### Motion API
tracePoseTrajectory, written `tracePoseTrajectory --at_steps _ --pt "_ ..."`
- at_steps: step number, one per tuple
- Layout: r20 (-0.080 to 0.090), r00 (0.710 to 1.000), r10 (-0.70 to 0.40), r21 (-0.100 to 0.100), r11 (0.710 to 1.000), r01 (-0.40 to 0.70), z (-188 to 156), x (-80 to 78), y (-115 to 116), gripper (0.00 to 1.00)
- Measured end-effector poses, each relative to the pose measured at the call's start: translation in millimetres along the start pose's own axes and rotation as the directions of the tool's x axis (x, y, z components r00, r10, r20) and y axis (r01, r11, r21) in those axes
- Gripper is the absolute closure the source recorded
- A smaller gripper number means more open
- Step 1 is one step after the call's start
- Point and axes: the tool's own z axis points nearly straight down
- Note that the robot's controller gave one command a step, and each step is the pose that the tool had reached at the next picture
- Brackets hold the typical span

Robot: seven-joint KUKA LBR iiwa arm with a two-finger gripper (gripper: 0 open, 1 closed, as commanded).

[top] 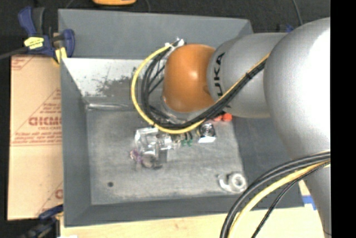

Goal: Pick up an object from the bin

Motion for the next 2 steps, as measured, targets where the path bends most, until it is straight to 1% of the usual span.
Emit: tracePoseTrajectory --at_steps 1,2 --pt "0.012 1.000 0.004 -0.002 1.000 -0.004 -6 -4.0 0 1.00" --pt "0.015 0.999 0.034 -0.003 0.999 -0.034 -110 8.3 22 1.00"
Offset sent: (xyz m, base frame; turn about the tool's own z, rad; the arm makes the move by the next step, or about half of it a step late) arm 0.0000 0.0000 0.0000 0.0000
